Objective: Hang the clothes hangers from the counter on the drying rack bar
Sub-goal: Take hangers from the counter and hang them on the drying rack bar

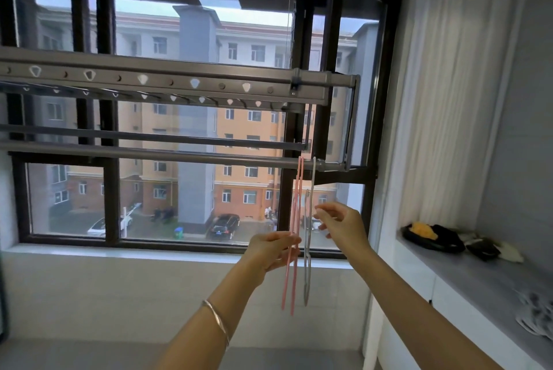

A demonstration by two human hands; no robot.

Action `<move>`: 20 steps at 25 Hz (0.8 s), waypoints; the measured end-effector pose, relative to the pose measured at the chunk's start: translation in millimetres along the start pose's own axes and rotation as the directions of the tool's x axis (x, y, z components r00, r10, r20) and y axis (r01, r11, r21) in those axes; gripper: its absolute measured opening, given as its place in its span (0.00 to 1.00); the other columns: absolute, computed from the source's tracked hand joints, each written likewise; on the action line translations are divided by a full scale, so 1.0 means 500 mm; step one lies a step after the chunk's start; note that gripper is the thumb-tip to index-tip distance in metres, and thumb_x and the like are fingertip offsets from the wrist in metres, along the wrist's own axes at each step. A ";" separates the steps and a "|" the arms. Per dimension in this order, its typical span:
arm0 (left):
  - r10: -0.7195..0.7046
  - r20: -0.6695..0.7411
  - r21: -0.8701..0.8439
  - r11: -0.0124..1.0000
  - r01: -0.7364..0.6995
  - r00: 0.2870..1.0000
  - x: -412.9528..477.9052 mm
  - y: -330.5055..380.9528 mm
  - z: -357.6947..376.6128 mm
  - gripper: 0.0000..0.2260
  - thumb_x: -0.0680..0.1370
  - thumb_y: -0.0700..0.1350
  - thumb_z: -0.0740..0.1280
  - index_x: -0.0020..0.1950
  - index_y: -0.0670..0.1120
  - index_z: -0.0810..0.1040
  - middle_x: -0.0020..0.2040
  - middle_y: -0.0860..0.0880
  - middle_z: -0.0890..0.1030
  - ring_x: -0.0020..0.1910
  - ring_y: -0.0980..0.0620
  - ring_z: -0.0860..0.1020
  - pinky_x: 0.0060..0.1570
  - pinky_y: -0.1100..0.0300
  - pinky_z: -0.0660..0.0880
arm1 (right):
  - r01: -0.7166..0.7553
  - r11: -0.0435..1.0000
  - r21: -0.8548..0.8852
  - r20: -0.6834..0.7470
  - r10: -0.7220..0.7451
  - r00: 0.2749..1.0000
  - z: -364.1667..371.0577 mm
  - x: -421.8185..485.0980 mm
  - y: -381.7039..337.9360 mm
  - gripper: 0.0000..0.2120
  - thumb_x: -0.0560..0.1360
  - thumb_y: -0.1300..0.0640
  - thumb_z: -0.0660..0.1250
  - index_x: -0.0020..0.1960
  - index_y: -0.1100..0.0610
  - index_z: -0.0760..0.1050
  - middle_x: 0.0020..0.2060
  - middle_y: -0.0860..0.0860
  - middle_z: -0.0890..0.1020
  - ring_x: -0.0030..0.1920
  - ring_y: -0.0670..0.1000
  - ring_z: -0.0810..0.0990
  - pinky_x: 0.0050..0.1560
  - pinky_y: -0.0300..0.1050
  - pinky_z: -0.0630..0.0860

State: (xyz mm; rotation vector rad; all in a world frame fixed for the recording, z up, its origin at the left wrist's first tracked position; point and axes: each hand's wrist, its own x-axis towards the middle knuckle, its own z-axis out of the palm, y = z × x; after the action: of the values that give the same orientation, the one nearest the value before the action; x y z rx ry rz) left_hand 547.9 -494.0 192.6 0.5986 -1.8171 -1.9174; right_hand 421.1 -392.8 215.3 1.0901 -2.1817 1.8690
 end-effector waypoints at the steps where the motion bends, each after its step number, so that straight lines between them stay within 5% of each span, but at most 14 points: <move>1: 0.017 -0.003 0.041 0.999 -0.017 1.000 -0.003 0.002 0.001 0.12 0.76 0.44 0.67 0.58 0.42 0.79 0.52 0.45 0.83 0.45 0.52 0.82 0.39 0.64 0.78 | -0.009 1.000 0.010 -0.002 0.009 1.000 -0.006 -0.003 0.005 0.07 0.76 0.57 0.65 0.53 0.56 0.77 0.48 0.51 0.81 0.43 0.49 0.81 0.41 0.36 0.77; 4: 0.144 -0.115 0.257 0.960 -0.110 0.983 -0.007 0.008 0.017 0.20 0.75 0.46 0.69 0.65 0.44 0.72 0.58 0.46 0.78 0.52 0.50 0.78 0.49 0.60 0.77 | -0.025 0.999 0.027 -0.023 0.025 0.999 -0.044 -0.017 0.026 0.07 0.76 0.57 0.65 0.53 0.56 0.77 0.49 0.51 0.81 0.41 0.47 0.80 0.36 0.33 0.74; 6: 0.366 -0.231 0.463 0.856 -0.229 0.902 -0.009 0.023 0.042 0.23 0.73 0.49 0.71 0.67 0.47 0.70 0.62 0.48 0.75 0.58 0.49 0.75 0.56 0.56 0.75 | -0.031 0.999 0.033 -0.054 0.032 0.998 -0.086 -0.027 0.047 0.06 0.76 0.56 0.65 0.52 0.54 0.76 0.49 0.51 0.80 0.41 0.47 0.80 0.37 0.33 0.74; 9: 0.604 -0.174 0.553 0.713 -0.431 0.777 -0.026 0.054 0.135 0.20 0.74 0.49 0.70 0.64 0.49 0.71 0.62 0.51 0.75 0.59 0.52 0.74 0.56 0.60 0.72 | -0.042 0.999 0.032 -0.101 0.045 0.994 -0.175 -0.038 0.092 0.08 0.75 0.56 0.66 0.54 0.54 0.77 0.49 0.51 0.80 0.43 0.47 0.80 0.38 0.34 0.75; 14: 0.548 0.107 0.517 0.682 -0.517 0.830 0.003 0.032 0.369 0.22 0.75 0.52 0.69 0.66 0.52 0.69 0.66 0.51 0.72 0.63 0.52 0.72 0.62 0.57 0.72 | -0.075 0.997 0.013 -0.194 0.076 0.978 -0.394 -0.044 0.192 0.06 0.76 0.58 0.65 0.52 0.55 0.78 0.46 0.50 0.81 0.44 0.48 0.79 0.39 0.36 0.73; 20: 0.375 0.260 0.473 0.754 -0.456 0.890 0.091 -0.069 0.662 0.24 0.75 0.52 0.68 0.69 0.51 0.68 0.66 0.50 0.72 0.64 0.51 0.72 0.62 0.59 0.70 | -0.167 0.981 -0.099 -0.385 0.117 0.916 -0.701 -0.053 0.352 0.07 0.75 0.61 0.66 0.52 0.57 0.79 0.45 0.52 0.81 0.43 0.51 0.77 0.45 0.43 0.75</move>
State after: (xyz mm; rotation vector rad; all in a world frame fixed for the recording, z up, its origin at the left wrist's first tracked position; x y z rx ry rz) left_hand 318.5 -249.6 173.4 0.1707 -2.3538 -1.1890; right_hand 210.9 -67.9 145.4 0.5045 -2.1609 1.7771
